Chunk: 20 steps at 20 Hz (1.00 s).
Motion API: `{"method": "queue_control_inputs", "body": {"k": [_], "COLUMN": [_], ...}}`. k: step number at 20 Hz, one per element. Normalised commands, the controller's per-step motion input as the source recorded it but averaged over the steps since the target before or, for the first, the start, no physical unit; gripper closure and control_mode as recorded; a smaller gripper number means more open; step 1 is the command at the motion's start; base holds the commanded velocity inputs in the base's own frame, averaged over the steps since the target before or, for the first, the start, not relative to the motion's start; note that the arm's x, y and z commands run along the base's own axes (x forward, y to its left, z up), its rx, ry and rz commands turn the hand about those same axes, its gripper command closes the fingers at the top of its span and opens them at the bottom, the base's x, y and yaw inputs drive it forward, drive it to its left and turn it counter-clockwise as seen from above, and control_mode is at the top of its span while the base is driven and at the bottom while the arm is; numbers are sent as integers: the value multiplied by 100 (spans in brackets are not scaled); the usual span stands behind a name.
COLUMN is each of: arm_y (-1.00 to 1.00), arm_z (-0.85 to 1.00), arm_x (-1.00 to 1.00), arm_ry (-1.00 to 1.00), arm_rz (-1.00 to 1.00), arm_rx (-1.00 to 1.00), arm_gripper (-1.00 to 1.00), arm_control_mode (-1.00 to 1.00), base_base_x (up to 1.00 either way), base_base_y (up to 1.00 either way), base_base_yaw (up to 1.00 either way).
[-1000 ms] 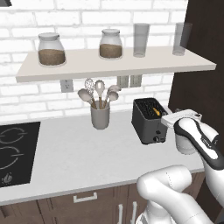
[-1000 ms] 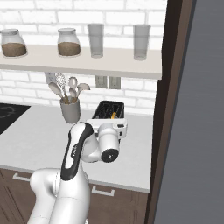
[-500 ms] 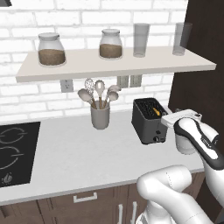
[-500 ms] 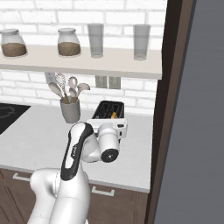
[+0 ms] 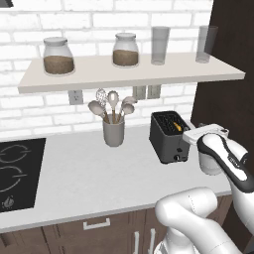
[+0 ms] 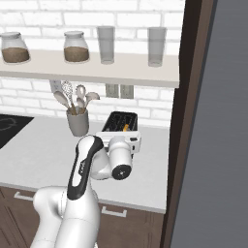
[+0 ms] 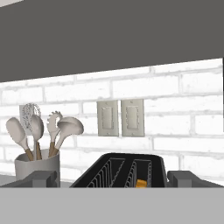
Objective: Start the toaster. Once the lever pops up, take the bread to the plate on the dining counter.
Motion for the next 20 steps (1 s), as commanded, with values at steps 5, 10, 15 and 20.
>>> {"method": "queue_control_inputs", "body": {"k": [5,10,15,20], "arm_y": [0,0,0,0], "arm_z": [0,0,0,0], "arm_x": [0,0,0,0], "arm_ry": [0,0,0,0], "arm_rz": [0,0,0,0], "arm_rx": [0,0,0,0], "arm_gripper": [-100,-100,-100,-100], "arm_control_mode": [-100,-100,-100,-100], "base_base_x": [0,0,0,0], "base_base_y": [0,0,0,0], "base_base_yaw": [0,0,0,0]}}
